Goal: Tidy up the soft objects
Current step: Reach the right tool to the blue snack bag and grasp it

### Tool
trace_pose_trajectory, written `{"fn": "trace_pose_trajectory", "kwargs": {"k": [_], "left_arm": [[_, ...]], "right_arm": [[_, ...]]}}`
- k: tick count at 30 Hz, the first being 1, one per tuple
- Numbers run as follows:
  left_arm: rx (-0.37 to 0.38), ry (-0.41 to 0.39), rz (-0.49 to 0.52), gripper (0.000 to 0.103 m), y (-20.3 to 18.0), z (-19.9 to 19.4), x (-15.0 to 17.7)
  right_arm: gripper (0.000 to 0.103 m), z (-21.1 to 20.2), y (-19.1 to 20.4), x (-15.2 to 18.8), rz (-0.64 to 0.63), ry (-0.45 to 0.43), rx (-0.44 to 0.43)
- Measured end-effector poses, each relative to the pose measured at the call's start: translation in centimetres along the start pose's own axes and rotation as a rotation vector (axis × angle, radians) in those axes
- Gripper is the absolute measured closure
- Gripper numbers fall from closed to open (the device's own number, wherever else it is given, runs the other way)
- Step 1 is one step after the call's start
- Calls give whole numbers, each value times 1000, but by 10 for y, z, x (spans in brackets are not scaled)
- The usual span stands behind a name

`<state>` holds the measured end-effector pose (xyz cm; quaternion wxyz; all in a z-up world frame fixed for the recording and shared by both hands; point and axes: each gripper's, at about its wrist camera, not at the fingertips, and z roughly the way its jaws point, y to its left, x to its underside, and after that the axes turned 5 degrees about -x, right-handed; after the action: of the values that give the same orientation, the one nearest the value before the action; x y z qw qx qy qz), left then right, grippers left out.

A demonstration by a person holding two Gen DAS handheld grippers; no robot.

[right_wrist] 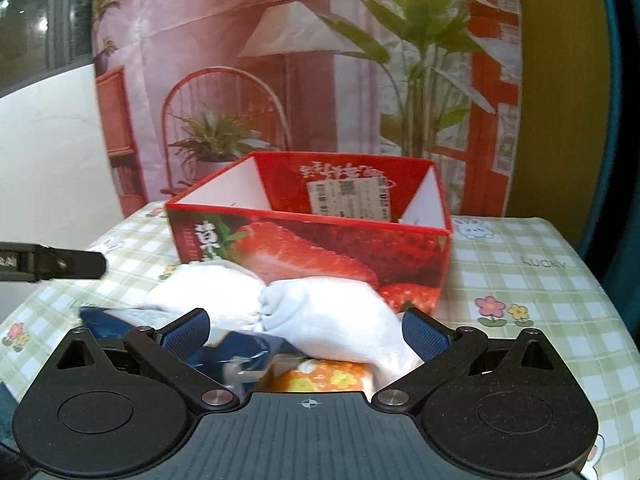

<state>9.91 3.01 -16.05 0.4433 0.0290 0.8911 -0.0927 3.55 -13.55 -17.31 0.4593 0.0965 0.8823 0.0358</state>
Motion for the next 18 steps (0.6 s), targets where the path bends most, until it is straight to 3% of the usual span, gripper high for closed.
{"fn": "trace_pose_trajectory", "kwargs": {"k": [9, 15, 18], "left_arm": [[85, 120, -43, 39, 3, 18, 17], [135, 161, -80, 48, 6, 29, 26], [151, 171, -95, 53, 8, 32, 27]], "right_arm": [[33, 14, 17, 10, -52, 120, -106], [53, 14, 18, 13, -42, 151, -158], [54, 16, 20, 14, -42, 165, -167]]}}
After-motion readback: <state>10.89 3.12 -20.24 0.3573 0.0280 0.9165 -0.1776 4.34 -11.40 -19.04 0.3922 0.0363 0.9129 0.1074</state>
